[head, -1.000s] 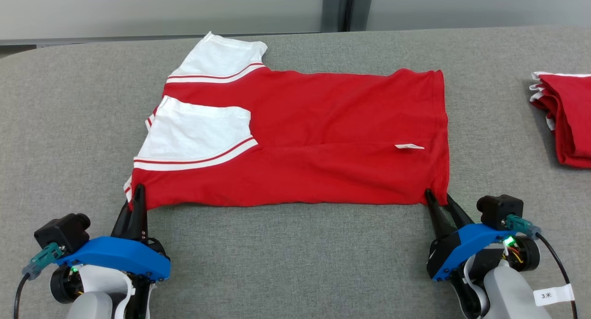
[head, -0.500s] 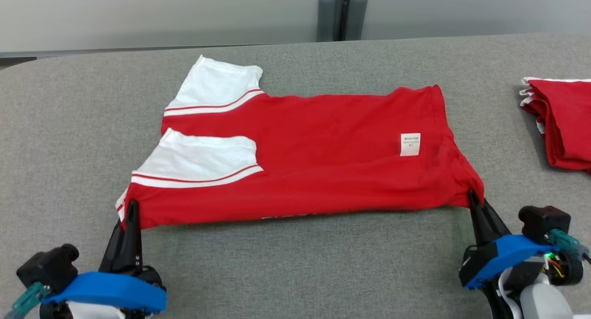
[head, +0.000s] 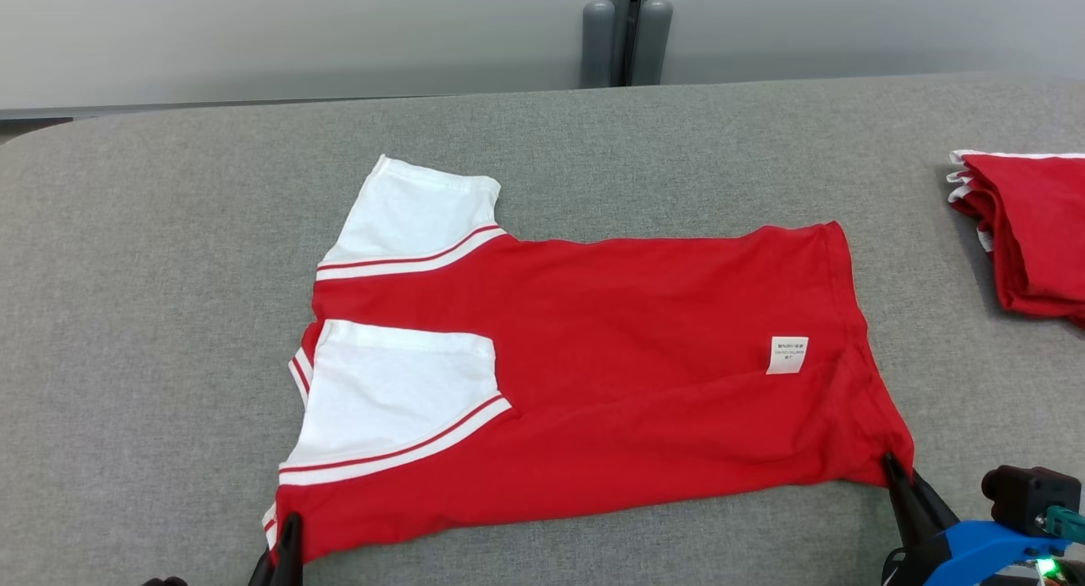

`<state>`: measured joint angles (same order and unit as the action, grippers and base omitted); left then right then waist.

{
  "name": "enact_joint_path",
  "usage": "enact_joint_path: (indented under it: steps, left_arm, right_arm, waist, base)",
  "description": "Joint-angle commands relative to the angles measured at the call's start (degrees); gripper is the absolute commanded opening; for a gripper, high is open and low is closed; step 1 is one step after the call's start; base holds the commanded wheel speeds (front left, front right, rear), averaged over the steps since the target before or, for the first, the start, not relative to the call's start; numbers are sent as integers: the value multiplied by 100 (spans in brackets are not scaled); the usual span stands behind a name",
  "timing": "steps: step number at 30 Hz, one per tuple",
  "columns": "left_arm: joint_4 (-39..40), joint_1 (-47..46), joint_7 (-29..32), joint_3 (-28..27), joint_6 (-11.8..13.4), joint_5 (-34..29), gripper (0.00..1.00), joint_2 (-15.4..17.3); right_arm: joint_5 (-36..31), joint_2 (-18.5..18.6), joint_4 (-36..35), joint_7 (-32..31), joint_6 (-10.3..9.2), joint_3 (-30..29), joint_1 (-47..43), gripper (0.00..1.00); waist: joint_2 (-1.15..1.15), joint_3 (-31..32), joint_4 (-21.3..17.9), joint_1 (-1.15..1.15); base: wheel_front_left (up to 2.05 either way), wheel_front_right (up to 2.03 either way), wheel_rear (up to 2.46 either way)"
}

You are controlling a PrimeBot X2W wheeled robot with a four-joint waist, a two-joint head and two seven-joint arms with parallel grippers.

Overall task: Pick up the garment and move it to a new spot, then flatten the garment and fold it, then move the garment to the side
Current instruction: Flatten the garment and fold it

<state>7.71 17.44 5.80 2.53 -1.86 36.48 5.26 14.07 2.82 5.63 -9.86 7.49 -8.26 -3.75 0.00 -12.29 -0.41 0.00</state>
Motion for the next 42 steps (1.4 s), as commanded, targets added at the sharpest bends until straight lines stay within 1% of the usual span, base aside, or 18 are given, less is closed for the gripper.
enact_joint_path:
  steps: [1, 2, 3, 4, 5, 6, 9, 13, 16, 20, 25, 27, 30, 32, 36, 42]
  left_arm:
    - [-111, -51, -8, -18, 23, -24, 0, 32]
    - [-210, -88, 0, -20, 32, -22, 0, 42]
    - [-293, -119, 23, -11, 30, 2, 5, 40]
    - [-354, -139, 32, -6, 15, 9, 35, 54]
    - [-404, -159, 33, -3, -3, 13, 86, 69]
    - [-438, -179, 35, 13, -21, -9, 100, 99]
    - [-409, -353, -64, -45, -4, -154, 100, 212]
    - [-179, -894, -114, -76, -45, -430, 100, 504]
    - [-21, -1585, 61, -54, -90, -734, 100, 898]
    - [-79, -2856, 539, 41, -213, -930, 100, 1362]
    - [-703, -4518, 1369, 259, -359, -1109, 100, 1912]
    - [-1075, -5010, 1751, 417, -423, -1168, 100, 2130]
    - [-1597, -5596, 2178, 567, -483, -1126, 100, 2355]
    - [-1895, -5845, 2401, 636, -506, -1101, 100, 2506]
    - [-2417, -6184, 2713, 676, -523, -1013, 100, 2671]
    - [-2826, -6355, 2996, 737, -543, -890, 100, 2845]
  right_arm:
    - [42, 14, 23, -12, 1, 9, -67, 30]
    - [82, 14, 37, -15, 1, 28, -74, 55]
    - [100, 14, 52, -7, 1, 45, -78, 100]
    - [112, 14, 65, 0, 1, 66, -84, 100]
    - [132, 14, 70, 10, 1, 69, -91, 100]
    - [156, 14, 66, 25, 1, 67, -91, 100]
    - [200, 13, -30, 107, 1, 37, -65, 100]
    - [128, 13, -276, 246, 1, -12, 184, 100]
    - [1, 13, -476, 296, 1, 15, 470, 100]
    - [-218, 13, -618, 222, 1, 211, 1009, 100]
    - [-278, 13, -602, 203, 1, 621, 1757, 100]
    - [-256, 13, -554, 228, 1, 787, 2005, 100]
    - [-205, 13, -482, 287, 1, 1019, 2308, 100]
    - [-184, 12, -430, 334, 1, 1154, 2459, 100]
    - [-144, 14, -334, 432, 1, 1295, 2645, 100]
    - [-93, 15, -180, 576, 1, 1410, 2776, 100]
  waist:
    - [0, 16, -14, 0]
    - [0, 19, -27, 0]
    - [0, 26, -45, 0]
    - [0, 31, -67, 0]
    - [0, 30, -85, 0]
    - [0, 29, -102, 0]
    - [0, 25, -153, 0]
    - [0, -11, -221, 0]
    - [0, -89, -291, 0]
    - [0, -314, -404, 0]
    - [0, -766, -666, 0]
    - [0, -952, -798, 0]
    - [0, -1212, -1010, 0]
    - [0, -1380, -1141, 0]
    - [0, -1649, -1340, 0]
    - [0, -1888, -1560, 0]
  base:
    - [0, 0, 0]
    - [0, 0, 0]
    - [0, 0, 0]
    - [0, 0, 0]
    - [0, 0, 0]
    - [0, 0, 0]
    - [0, 0, 0]
    - [0, 0, 0]
    - [0, 0, 0]
    - [0, 0, 0]
    - [0, 0, 0]
    - [0, 0, 0]
    - [0, 0, 0]
    - [0, 0, 0]
    - [0, 0, 0]
    - [0, 0, 0]
